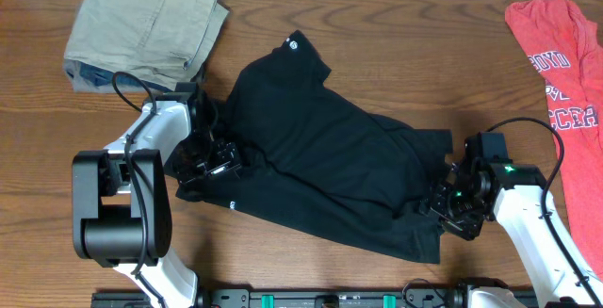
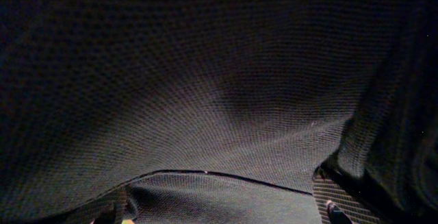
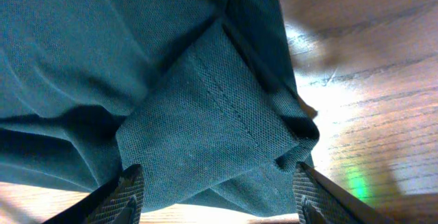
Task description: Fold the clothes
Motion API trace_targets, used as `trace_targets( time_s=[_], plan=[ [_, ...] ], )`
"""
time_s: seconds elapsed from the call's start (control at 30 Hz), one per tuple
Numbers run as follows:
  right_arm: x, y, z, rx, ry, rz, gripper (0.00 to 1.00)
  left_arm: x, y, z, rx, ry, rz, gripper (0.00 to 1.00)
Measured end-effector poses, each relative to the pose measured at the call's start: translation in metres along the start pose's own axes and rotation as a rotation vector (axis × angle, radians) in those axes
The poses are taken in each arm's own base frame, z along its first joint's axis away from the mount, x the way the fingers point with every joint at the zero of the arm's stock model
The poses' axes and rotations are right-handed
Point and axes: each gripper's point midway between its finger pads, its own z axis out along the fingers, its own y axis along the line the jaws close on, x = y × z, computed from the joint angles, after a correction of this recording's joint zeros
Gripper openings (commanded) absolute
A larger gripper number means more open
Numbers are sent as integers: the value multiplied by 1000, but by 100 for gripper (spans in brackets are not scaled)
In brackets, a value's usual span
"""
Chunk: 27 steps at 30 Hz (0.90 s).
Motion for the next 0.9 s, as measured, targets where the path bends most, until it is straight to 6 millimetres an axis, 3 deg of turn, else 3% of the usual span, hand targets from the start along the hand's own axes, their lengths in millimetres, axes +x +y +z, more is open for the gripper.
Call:
trace_targets(
  time_s=[0.37, 0.63, 0.9],
  plan=[
    [5, -6, 15, -3, 6, 45, 62, 0, 0, 0, 0, 0, 0, 88],
    [0, -4, 17, -19, -14, 59, 50, 0, 0, 0, 0, 0, 0, 87],
    [-6, 0, 17, -36, -37, 66, 17, 0, 0, 0, 0, 0, 0, 87]
  ],
)
